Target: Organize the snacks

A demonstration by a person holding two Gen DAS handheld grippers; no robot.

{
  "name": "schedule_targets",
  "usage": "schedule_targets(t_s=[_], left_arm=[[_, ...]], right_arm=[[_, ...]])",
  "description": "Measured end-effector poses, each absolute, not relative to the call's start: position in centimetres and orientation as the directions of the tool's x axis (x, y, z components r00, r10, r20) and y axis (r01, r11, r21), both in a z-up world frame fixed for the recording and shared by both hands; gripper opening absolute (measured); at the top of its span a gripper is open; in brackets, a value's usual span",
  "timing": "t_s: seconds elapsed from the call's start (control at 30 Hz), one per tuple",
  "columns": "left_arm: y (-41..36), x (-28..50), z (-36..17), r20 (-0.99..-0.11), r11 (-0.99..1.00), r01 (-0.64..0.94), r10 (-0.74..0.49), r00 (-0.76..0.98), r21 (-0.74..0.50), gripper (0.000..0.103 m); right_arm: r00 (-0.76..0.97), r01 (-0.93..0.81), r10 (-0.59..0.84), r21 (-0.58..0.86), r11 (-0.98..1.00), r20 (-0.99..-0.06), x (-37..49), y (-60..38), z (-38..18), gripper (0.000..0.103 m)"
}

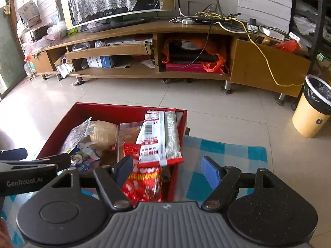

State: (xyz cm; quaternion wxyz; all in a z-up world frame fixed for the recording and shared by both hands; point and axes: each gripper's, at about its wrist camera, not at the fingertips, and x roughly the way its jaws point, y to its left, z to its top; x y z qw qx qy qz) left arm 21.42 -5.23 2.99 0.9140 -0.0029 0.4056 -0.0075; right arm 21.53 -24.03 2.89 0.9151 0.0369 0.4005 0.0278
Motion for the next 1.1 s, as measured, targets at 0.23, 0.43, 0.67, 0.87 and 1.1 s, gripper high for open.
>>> schedule_targets(t_s=[0.23,0.43,0.67,0.87,1.1], left_arm=[[-5.4,19.1,3.4,-0.726,0.999,0.033,-0.034,0.687,-0.015,0.103],[-5.4,17.5,3.5,-0.722,0.999,0.044,-0.040,0.691,-0.013,0.103],[-5.0,15.6,3.8,-0.712,0.999,0.044,-0.041,0.701,-0.013,0.103],[-5.2,14.1,4.0,-0.706,0.998,0.061,-0.053,0.706,-0.013,0.103],[-5.2,12.6,3.4,-0.719,0.997,0.074,-0.064,0.692,-0.017,0.103]], right_arm=[[0.705,-0.036,0.087,0.086,0.996,-0.704,18.8,-23.7,4.1,0.074],[0.716,-0.042,0.071,0.059,0.997,-0.694,16.7,-23.4,4.4,0.075],[0.726,-0.030,0.068,0.067,0.997,-0.685,14.5,-23.9,4.9,0.075],[0.729,-0.029,0.066,0.065,0.997,-0.681,13.0,-24.0,5.0,0.076],[0.714,-0.018,0.060,0.068,0.998,-0.697,11.8,-24.2,4.5,0.076]])
